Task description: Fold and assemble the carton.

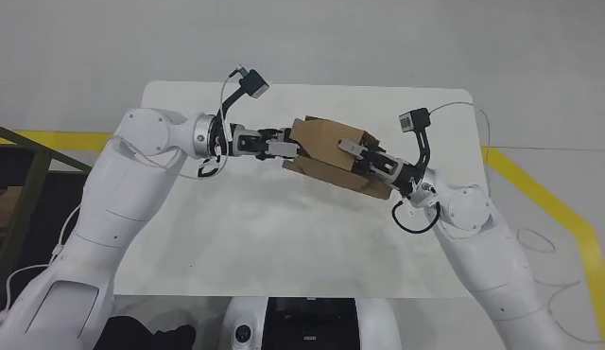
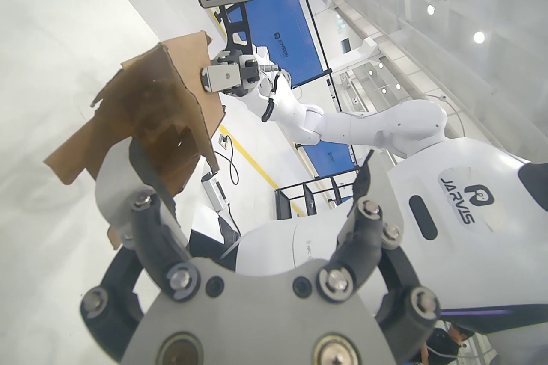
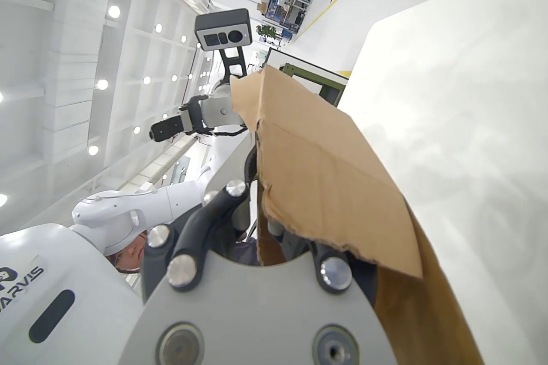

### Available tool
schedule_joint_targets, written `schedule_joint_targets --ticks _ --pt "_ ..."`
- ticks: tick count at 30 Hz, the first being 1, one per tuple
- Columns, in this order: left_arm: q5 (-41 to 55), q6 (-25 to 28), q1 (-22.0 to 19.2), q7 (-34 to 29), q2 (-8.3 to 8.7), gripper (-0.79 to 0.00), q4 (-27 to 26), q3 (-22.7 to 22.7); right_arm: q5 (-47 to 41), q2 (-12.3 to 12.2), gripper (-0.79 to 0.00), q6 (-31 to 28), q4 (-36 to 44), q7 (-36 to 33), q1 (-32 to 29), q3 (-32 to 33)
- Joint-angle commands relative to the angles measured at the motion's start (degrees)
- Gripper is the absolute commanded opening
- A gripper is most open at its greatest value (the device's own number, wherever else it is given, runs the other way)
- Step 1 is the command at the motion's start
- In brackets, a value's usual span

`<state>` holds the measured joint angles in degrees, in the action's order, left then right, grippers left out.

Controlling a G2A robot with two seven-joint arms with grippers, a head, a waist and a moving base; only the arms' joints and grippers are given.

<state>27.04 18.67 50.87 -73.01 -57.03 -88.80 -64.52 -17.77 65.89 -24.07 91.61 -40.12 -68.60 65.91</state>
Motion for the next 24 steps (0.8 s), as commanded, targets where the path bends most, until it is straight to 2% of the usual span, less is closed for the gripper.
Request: schedule_joint_targets --ticks 1,24 --pt "-0.11 -0.14 -0.26 -0.3 -0.11 0.0 -0.02 0.63 -0.03 0.07 -0.785 -0.19 -0.03 0.62 0.1 0.02" --pt "0.98 -1.22 -0.61 -3.56 -0.62 0.0 -2.85 3.64 2.54 0.61 -0.785 -1.79 0.58 6.37 -0.84 1.08"
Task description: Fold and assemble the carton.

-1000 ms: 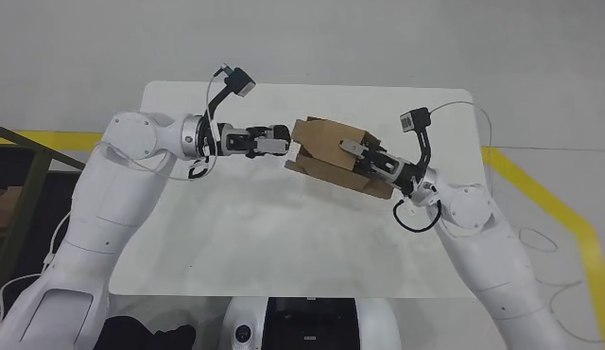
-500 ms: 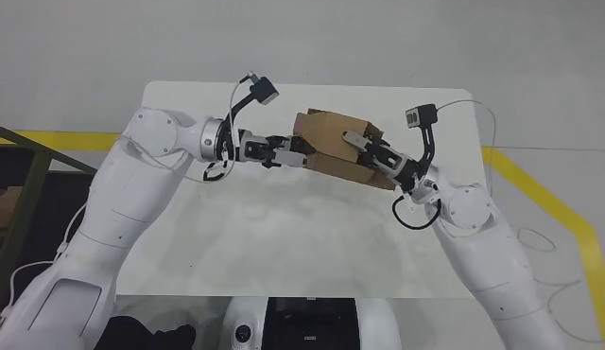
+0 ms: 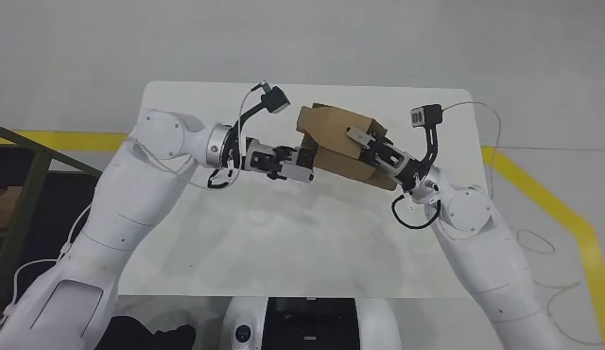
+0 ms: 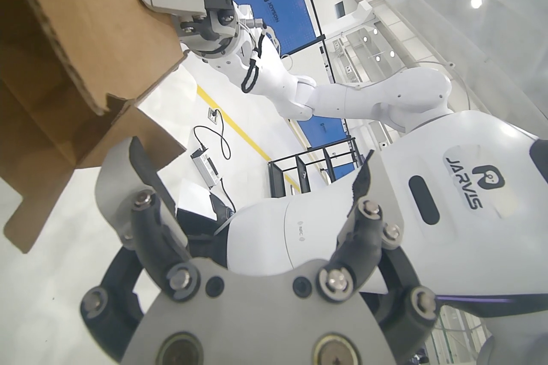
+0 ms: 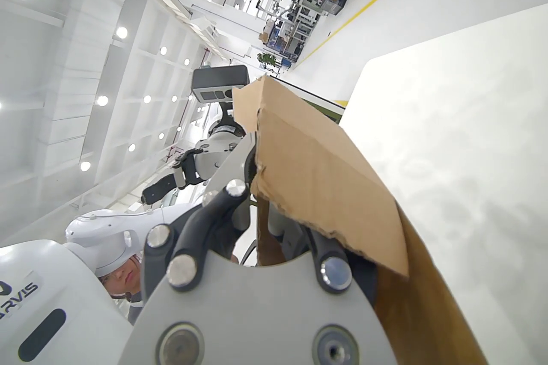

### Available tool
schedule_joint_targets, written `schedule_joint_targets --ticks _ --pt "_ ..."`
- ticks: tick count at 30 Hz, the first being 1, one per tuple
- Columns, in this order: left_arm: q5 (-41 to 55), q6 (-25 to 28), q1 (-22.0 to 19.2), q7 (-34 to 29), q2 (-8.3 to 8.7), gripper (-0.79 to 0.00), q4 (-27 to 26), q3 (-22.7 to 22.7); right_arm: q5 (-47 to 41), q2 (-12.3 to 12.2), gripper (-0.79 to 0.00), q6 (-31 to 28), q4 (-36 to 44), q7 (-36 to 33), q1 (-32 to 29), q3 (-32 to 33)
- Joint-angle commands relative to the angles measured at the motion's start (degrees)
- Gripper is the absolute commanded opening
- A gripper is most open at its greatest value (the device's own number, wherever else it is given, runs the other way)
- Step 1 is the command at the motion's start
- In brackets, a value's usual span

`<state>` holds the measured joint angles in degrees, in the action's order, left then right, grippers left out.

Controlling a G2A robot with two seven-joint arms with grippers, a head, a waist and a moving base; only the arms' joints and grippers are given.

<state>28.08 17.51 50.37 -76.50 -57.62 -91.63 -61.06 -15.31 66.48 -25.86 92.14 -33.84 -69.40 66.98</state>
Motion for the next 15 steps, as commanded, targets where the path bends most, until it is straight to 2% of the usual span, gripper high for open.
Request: schedule_joint_targets --ticks 1,15 --pt "-0.1 -0.16 -0.21 -0.09 -0.09 0.0 0.03 0.41 0.15 0.03 -0.785 0.02 0.13 0.15 -0.11 0.02" --pt "0.65 -0.83 -2.87 -0.66 -1.04 0.0 2.65 3.34 1.22 0.37 -0.785 -0.34 1.09 0.34 -1.07 -0.88"
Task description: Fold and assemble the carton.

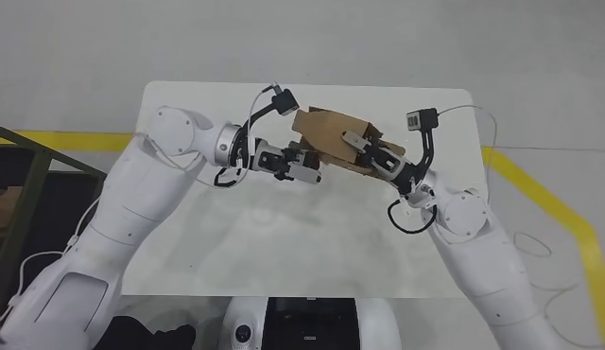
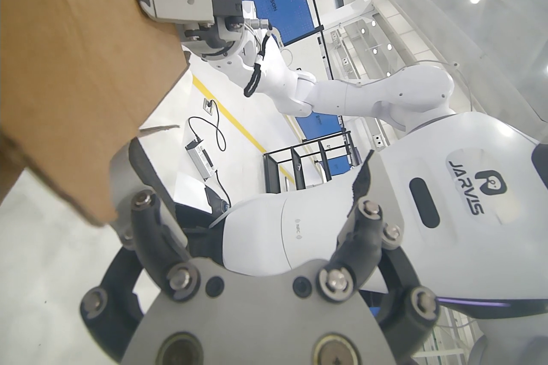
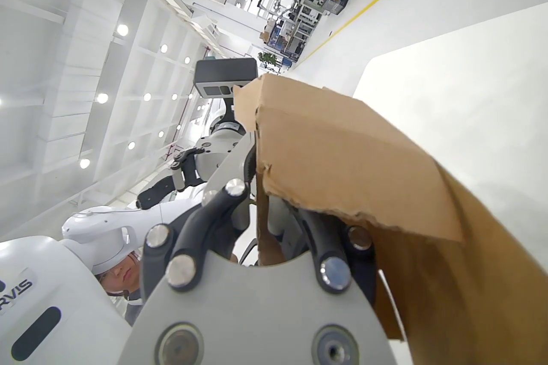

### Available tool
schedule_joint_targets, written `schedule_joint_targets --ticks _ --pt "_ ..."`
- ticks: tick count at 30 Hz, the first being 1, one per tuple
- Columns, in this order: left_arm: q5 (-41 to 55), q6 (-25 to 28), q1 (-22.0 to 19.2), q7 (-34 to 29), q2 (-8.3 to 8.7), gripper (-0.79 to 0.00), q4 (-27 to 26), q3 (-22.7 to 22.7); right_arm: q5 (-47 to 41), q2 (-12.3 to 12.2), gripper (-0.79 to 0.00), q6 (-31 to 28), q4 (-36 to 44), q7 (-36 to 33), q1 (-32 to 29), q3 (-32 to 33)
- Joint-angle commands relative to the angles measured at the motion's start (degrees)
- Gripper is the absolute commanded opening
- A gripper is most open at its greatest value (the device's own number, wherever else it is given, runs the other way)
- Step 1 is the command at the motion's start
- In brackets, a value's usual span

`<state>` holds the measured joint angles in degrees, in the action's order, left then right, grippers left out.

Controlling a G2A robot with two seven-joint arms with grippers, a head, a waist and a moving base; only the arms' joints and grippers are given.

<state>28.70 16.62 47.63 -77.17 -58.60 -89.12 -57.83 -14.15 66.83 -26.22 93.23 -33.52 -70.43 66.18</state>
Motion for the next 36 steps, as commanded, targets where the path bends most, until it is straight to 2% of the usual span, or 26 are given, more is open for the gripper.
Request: schedule_joint_targets --ticks 1,36 --pt "0.0 0.08 -0.28 -0.05 -0.1 0.0 0.28 0.26 0.19 0.05 -0.785 0.05 0.01 -0.01 -0.08 -0.22" --pt "-0.89 -0.57 -0.63 -1.04 -0.28 0.0 0.92 0.07 2.5 0.51 -0.785 2.14 0.94 0.43 -0.66 -1.6"
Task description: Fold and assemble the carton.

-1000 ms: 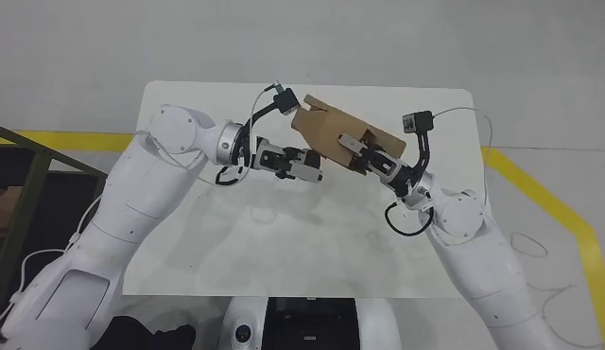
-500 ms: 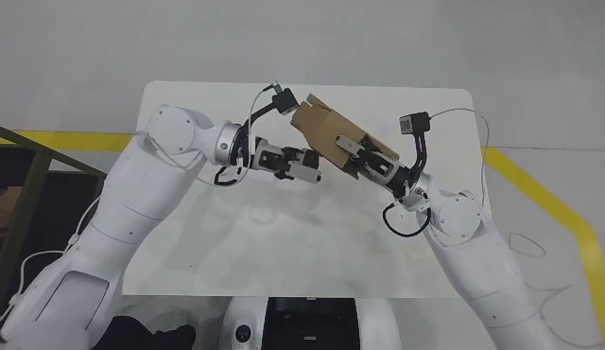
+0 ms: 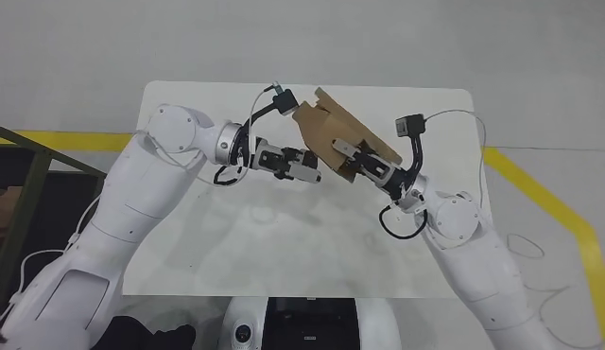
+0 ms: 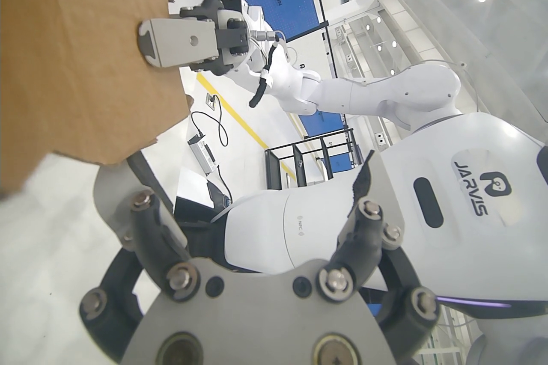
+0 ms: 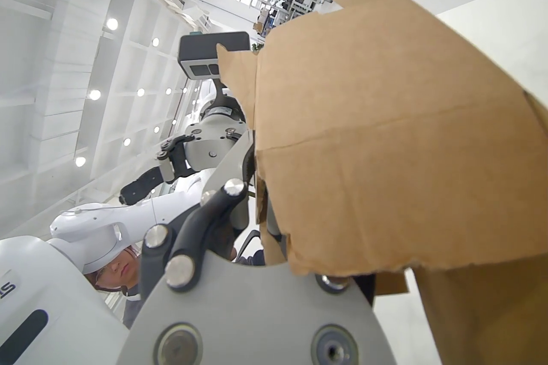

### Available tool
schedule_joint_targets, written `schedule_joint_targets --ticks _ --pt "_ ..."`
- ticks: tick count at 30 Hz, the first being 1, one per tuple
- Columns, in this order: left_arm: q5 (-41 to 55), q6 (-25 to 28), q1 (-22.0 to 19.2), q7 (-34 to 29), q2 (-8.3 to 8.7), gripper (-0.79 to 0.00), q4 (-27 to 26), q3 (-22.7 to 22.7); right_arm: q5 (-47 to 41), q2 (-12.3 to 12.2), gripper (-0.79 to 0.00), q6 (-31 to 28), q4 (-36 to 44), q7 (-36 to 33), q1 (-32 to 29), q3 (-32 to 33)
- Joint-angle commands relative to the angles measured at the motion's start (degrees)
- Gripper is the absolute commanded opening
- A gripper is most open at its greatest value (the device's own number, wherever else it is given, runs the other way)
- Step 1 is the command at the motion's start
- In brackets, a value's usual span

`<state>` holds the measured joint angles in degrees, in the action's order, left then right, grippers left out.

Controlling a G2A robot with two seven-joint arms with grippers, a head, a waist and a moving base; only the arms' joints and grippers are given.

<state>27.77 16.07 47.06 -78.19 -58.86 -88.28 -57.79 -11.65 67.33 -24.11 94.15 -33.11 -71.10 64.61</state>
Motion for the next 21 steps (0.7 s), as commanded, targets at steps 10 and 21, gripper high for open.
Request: schedule_joint_targets --ticks 10,21 --pt "0.02 -0.49 0.82 -2.18 0.65 0.0 0.81 -2.25 -1.79 -0.46 -0.785 0.68 -2.98 -5.13 1.52 2.75" --pt "1.47 -1.21 5.3 -4.15 2.76 0.0 1.81 -10.32 1.19 -2.21 -0.785 0.35 -9.69 -25.78 7.6 5.58"
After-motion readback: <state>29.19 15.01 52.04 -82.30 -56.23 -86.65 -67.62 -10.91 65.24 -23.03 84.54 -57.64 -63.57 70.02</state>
